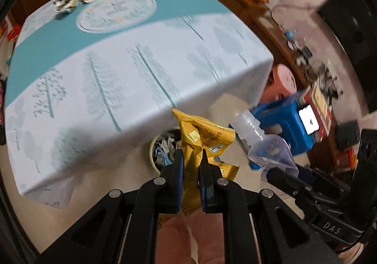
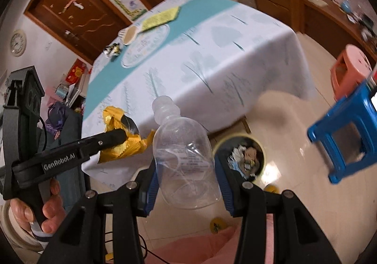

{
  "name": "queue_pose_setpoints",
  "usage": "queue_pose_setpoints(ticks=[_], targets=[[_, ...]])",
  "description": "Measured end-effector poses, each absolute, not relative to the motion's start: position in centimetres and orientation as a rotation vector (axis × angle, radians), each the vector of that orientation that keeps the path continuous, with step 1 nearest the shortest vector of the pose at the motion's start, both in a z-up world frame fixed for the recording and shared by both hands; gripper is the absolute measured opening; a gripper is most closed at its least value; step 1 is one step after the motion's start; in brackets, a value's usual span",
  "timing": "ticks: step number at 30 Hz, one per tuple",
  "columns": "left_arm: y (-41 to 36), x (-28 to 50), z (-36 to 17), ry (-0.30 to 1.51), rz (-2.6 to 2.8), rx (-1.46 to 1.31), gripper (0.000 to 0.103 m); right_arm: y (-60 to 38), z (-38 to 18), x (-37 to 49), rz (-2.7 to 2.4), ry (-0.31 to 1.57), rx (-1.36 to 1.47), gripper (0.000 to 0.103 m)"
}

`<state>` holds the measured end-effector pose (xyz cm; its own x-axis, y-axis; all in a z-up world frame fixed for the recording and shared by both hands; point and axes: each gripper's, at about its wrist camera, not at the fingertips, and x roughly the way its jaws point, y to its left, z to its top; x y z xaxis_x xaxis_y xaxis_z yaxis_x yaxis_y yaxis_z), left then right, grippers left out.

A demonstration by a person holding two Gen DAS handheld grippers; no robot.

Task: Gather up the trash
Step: 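Carry the snack bag and bottle in both grippers over the trash bin, then open both grippers to drop the snack bag and bottle into the bin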

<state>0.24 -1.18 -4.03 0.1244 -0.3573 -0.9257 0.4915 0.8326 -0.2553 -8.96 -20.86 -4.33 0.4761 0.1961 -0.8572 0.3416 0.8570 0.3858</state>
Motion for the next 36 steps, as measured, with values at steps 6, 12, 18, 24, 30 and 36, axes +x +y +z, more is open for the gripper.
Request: queue_pose_setpoints(ticks=[6,12,18,24,30,36], targets=[[-3.6,-1.5,-8.4,1.362,-0.628,0.178,0.009,-23.3,-8.5,-10.8,-0.147,1.151,0.629,0.045],[-5.9,-2.0,-15.7,1.419,-0.6,0.193,0.009,-26.3,-15.1,-10.9,-0.184,1.224,0.675,0.045],[-7.5,-1.3,-24.0,1.429,-0.575,0.203,0.01,-28.4,-22.0,-10.1,-0.209,1.29,0.693,0.045],[-8.6,0.5,-32.0,1.433,-0.516,0.213,0.022,-29.6,-29.2,-8.6,-0.222,1.33,0.705,0.045],[-9.0,1.7,-36.5,1.425,-0.468,0.195,0.061,-30.0,-34.9,-7.1,-0.215,1.36,0.699,0.046],[-8.6,1.7,-38.6,1.404,-0.445,0.231,0.071,-29.7,-37.7,-5.7,-0.197,1.369,0.69,0.046]])
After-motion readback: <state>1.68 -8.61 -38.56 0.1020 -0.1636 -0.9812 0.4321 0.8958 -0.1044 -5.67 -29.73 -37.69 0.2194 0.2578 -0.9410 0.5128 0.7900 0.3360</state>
